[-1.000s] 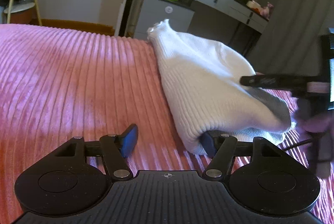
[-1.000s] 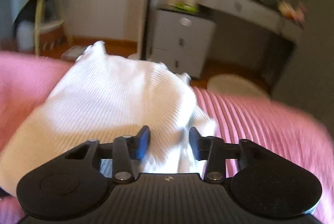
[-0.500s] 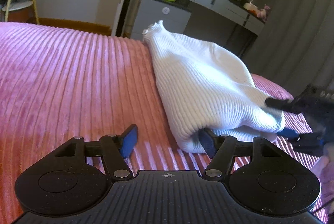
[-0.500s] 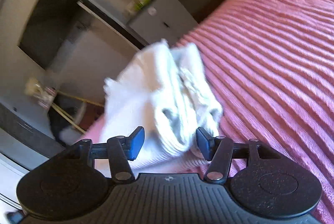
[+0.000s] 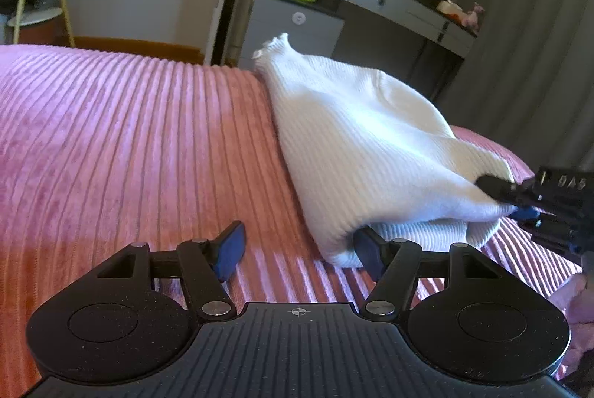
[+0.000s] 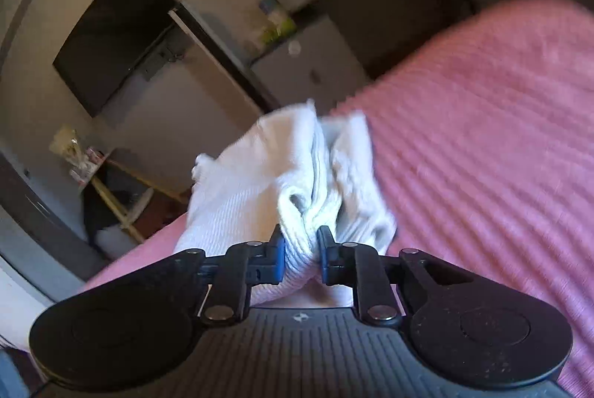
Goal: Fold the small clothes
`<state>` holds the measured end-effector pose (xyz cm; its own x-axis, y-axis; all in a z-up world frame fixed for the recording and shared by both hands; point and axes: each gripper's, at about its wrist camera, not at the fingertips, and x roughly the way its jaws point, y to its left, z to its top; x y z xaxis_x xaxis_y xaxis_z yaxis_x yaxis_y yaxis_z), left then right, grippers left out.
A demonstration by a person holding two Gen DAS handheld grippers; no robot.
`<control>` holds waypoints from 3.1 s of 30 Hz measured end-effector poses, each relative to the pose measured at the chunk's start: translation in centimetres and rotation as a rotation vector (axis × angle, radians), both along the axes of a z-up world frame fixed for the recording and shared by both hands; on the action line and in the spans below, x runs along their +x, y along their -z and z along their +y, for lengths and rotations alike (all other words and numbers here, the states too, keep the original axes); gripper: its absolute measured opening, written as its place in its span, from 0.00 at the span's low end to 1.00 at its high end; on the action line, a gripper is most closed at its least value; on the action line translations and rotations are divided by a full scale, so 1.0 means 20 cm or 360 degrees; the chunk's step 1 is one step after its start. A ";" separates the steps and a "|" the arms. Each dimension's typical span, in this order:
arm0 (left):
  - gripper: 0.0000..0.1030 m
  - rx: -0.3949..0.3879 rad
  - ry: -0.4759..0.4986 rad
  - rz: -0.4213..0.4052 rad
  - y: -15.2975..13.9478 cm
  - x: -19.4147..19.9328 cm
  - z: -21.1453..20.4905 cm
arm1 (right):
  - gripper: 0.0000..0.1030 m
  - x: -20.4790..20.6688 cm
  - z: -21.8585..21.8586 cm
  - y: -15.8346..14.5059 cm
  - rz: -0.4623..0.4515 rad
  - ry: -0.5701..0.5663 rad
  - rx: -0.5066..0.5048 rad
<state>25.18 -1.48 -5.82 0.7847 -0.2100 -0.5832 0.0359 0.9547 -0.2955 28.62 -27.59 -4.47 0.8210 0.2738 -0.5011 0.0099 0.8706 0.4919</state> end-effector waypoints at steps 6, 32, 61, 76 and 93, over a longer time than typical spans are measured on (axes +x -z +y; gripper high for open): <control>0.68 -0.0004 0.0008 0.0057 -0.05 0.01 0.02 | 0.19 0.07 -0.04 0.08 0.0075 -0.0094 -0.0048; 0.77 -0.0444 0.0062 0.0257 -0.09 0.46 0.14 | 0.12 0.23 0.13 0.05 -0.0124 -0.0242 -0.0384; 0.66 -0.0332 0.0259 0.0282 -0.04 0.63 0.05 | 0.54 0.35 -0.19 0.23 0.0059 -0.0167 0.0459; 0.46 -0.0287 0.0247 0.0198 -0.10 0.64 0.01 | 0.45 0.34 -0.11 0.20 0.0006 -0.0177 0.0415; 0.45 -0.0056 0.0200 0.0090 -0.33 0.43 0.11 | 0.44 0.26 0.10 0.06 -0.0059 -0.0448 0.0420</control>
